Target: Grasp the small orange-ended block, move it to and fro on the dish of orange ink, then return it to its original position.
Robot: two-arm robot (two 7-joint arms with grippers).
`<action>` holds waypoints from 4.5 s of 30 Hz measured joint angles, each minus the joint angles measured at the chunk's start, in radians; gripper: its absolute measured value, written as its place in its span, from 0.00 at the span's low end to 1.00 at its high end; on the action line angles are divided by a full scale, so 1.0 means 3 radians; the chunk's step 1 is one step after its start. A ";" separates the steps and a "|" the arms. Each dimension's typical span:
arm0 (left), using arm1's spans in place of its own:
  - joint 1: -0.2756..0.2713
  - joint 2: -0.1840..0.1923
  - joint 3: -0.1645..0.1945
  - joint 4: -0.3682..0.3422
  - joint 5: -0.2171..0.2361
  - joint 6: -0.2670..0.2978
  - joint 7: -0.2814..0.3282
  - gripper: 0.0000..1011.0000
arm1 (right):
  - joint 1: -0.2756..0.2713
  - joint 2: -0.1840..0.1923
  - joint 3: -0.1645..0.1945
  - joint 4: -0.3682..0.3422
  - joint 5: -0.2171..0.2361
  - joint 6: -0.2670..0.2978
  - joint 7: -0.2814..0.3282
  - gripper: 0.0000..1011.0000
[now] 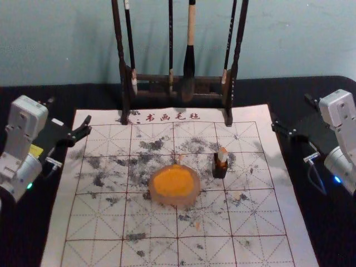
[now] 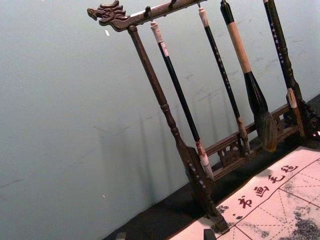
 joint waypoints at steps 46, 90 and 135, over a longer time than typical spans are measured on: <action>0.0000 0.0000 0.0000 0.0000 0.0000 0.0000 0.0000 0.99 | 0.0000 0.0000 0.0000 0.0000 0.0000 0.0000 0.0000 0.99; 0.0000 0.0000 0.0000 0.0000 0.0000 0.0000 0.0000 0.99 | -0.0574 -0.0049 0.0077 -0.0804 0.0751 0.0918 0.0930 0.99; 0.0000 0.0000 0.0000 0.0000 0.0000 0.0000 0.0000 0.99 | -0.0283 -0.0676 0.0093 -0.0417 0.0396 0.1116 0.0817 0.99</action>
